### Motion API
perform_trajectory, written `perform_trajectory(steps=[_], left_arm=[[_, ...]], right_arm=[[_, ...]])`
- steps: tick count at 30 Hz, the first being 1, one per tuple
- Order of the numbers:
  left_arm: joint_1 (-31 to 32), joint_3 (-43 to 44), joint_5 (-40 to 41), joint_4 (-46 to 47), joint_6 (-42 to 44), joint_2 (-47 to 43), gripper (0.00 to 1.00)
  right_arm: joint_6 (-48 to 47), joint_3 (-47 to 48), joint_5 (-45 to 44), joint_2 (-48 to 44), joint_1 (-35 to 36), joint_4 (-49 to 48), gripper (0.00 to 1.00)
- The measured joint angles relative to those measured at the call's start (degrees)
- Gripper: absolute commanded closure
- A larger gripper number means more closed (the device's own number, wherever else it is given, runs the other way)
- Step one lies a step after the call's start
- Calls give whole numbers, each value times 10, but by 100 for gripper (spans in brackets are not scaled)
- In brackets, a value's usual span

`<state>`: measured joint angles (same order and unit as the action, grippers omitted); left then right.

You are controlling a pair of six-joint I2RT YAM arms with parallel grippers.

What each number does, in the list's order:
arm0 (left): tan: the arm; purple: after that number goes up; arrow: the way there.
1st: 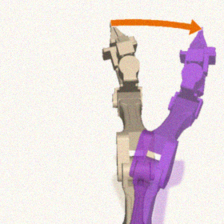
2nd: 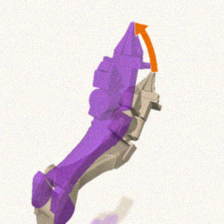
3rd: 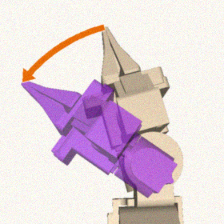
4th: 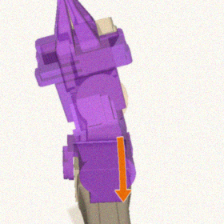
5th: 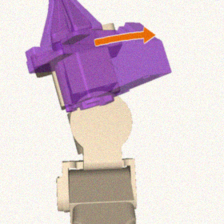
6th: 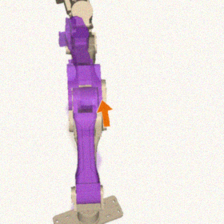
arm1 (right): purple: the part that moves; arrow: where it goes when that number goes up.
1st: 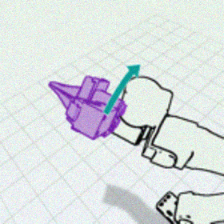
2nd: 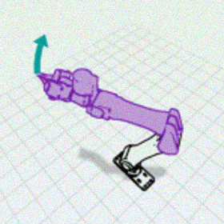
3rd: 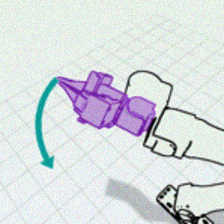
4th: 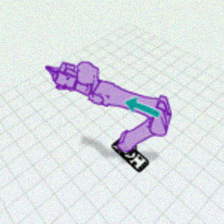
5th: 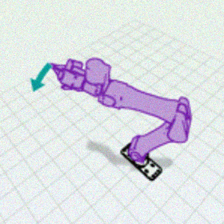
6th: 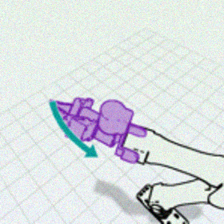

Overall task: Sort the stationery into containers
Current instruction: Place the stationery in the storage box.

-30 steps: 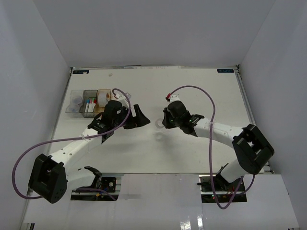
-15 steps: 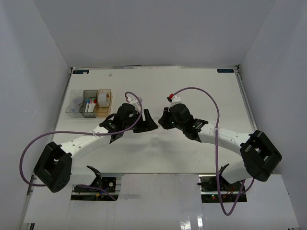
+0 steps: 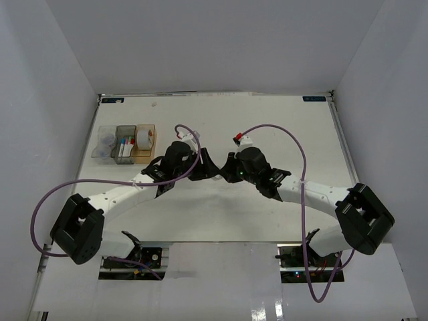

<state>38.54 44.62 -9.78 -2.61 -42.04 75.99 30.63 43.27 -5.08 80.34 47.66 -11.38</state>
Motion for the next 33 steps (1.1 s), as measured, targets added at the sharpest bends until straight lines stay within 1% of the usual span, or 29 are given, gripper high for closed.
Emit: perform_trajectory(steps=[3, 4, 6, 7, 9, 10, 12, 13, 14, 16, 17, 19, 20, 22, 23, 24, 25, 27, 28, 31, 32, 33], left_arm=[[2, 0, 0, 6, 0, 9, 42], [2, 0, 0, 6, -1, 12, 48], [4, 0, 0, 6, -3, 17, 54], [4, 0, 0, 6, -3, 17, 60], [6, 0, 0, 8, -4, 17, 67], [6, 0, 0, 9, -5, 17, 72], [6, 0, 2, 9, -4, 17, 77], [6, 0, 2, 8, -4, 17, 80], [6, 0, 3, 7, -4, 16, 85], [6, 0, 6, 4, 0, 14, 87], [6, 0, 10, 0, 2, 12, 88], [6, 1, 20, -9, 9, 9, 92], [6, 1, 24, -12, 11, 9, 93], [6, 4, 39, -27, 20, 9, 94], [6, 5, 47, -36, 24, 9, 94], [5, 7, 54, -43, 28, 9, 94], [5, 9, 63, -52, 34, 9, 94], [0, 16, 78, -68, 44, 9, 95], [-3, 19, 84, -77, 49, 9, 95], [-28, 38, 106, -110, 70, 9, 96], [-41, 44, 112, -122, 77, 9, 95], [-57, 51, 116, -134, 83, 8, 96]], right_arm=[[3, 0, 4, 0, 0, -8, 92], [4, 0, 6, 0, 0, -9, 92], [5, 0, 7, 0, 0, -9, 92], [5, -1, 7, 0, 0, -9, 92], [5, -3, 8, 0, 0, -12, 92], [5, -5, 8, 0, 0, -15, 91], [7, -9, 8, 0, 0, -22, 87], [7, -10, 8, 0, 0, -23, 82], [7, -10, 8, 0, 0, -24, 79], [6, -10, 8, 0, 0, -25, 75], [5, -10, 8, 0, 0, -25, 68], [2, -11, 8, 0, 0, -24, 62], [0, -11, 8, -1, 0, -24, 56], [-6, -11, 7, -3, 0, -22, 51], [-10, -11, 7, -5, 0, -21, 45], [-12, -12, 6, -9, 0, -20, 44], [-15, -12, 4, -13, 0, -19, 38], [-24, -12, -2, -25, 0, -14, 32], [-29, -12, -8, -31, 0, -12, 25], [-42, -20, -22, -52, -5, -3, 17], [-46, -24, -25, -58, -8, 0, 9], [-48, -31, -30, -65, -12, 3, 5]])
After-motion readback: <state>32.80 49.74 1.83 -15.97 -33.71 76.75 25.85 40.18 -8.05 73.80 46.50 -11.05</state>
